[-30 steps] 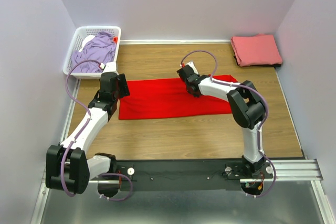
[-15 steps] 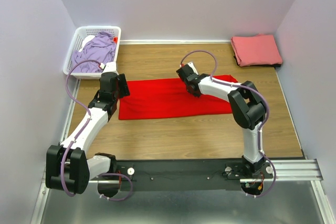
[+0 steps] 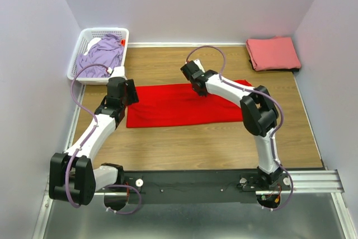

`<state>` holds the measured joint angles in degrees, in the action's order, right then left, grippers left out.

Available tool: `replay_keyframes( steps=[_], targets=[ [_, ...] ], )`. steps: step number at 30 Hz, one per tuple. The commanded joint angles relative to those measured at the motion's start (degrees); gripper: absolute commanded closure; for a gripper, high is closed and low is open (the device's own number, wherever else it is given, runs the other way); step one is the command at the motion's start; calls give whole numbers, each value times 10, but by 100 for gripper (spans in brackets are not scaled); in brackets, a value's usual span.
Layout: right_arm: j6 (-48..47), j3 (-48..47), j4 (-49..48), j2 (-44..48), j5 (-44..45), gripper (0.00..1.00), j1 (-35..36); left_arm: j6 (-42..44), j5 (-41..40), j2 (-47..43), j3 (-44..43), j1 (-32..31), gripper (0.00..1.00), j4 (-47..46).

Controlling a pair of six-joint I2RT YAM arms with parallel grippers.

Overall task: Fold and stack the t-shirts
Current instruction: Fold the tshirt

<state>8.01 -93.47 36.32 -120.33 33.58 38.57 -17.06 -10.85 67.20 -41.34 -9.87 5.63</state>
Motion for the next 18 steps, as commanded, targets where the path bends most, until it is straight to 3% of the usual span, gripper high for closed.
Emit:
replay_keyframes(
  steps=[1, 5, 12, 18],
  targets=[
    [-37, -47, 24, -44, 67, 95, 4, 7, 12, 5, 1, -1, 33, -12],
    [-65, -96, 24, -80, 69, 87, 4, 8, 14, 7, 1, -1, 33, -12],
    [-52, -140, 22, -80, -30, 58, -2, 8, 34, 13, 1, -1, 33, -14],
    [9, -43, -26, 34, -125, 56, -63, -7, 77, 40, -18, -30, 33, -21]
  ],
)
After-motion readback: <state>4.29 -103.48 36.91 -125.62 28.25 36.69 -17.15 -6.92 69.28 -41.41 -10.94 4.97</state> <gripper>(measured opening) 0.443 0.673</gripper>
